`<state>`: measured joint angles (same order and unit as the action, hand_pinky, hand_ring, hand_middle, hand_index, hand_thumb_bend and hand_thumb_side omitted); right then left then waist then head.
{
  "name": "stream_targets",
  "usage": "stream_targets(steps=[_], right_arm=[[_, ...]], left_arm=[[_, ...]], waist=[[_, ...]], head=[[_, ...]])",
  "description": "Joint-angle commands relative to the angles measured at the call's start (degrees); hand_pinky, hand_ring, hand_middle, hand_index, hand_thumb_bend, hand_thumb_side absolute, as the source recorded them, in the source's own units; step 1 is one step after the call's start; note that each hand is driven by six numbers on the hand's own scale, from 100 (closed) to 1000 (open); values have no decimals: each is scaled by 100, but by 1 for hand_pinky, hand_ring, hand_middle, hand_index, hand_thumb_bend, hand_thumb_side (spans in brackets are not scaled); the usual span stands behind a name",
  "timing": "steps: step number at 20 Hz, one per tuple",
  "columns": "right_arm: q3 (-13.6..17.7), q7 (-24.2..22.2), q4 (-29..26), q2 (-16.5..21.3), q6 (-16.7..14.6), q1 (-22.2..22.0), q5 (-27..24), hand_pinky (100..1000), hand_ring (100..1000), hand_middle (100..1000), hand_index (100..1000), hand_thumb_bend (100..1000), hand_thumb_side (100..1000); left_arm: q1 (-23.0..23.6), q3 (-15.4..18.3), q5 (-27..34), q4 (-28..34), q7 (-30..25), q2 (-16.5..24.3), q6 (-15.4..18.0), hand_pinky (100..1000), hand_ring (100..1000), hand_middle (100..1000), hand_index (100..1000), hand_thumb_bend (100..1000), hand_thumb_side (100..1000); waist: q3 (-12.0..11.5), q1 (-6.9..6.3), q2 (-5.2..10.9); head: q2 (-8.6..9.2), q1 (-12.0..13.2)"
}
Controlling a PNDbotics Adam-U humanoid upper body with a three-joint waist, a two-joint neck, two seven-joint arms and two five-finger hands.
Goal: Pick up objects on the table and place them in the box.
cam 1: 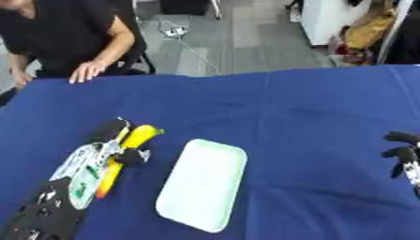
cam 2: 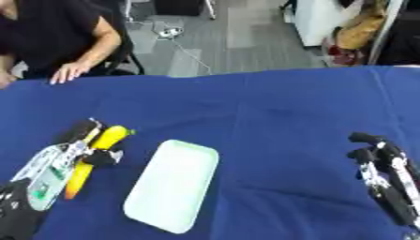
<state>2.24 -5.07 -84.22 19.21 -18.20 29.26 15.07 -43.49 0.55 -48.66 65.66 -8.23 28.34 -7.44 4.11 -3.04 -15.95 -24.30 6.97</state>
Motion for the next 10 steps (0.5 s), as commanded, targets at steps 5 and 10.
stream_targets(steps=[5,10], right_arm=[[31,0,-127,134,0,-2,-37,381,637,764,862,100,814],[31,1,-126,136,0,-9,-41,381,637,764,862,100,814]], left_arm=[[-84,28,218,794,-81,247,-43,100,100,100,333,100,259],[-73,-30,232,962,-164,251,-34,100,100,100,334,100,260]], waist=[[-26,11,140],[-21,13,153]], head=[[83,-61],[91,-66]])
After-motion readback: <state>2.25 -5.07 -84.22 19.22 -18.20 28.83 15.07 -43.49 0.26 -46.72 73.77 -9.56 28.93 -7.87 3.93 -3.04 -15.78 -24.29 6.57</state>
